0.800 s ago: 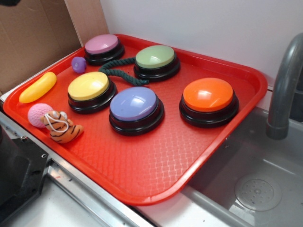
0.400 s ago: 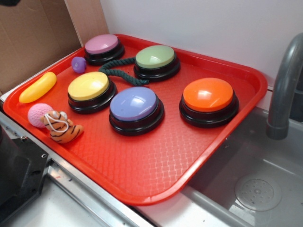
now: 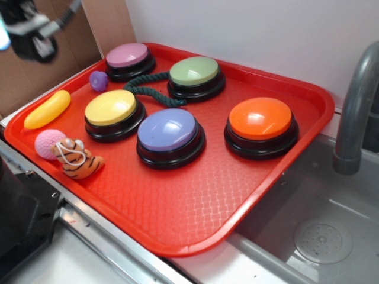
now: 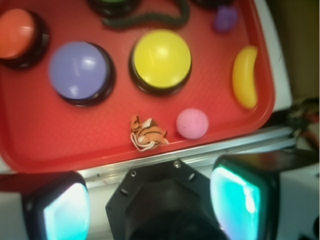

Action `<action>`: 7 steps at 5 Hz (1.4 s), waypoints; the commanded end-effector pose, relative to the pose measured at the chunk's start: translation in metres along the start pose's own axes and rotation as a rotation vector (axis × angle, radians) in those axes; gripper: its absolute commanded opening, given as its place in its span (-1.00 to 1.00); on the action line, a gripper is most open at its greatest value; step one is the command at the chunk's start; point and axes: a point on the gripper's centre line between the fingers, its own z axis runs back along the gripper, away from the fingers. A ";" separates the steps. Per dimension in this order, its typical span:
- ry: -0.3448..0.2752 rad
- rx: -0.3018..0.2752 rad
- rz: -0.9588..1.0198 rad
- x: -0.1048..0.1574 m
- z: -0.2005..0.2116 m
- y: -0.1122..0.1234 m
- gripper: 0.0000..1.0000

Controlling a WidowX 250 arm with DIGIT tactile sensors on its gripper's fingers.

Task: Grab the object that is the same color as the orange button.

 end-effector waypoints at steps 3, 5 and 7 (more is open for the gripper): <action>0.096 0.014 0.333 0.007 -0.098 0.001 1.00; 0.067 0.025 0.349 0.014 -0.116 0.001 0.56; 0.083 -0.007 0.361 0.012 -0.121 -0.001 -1.00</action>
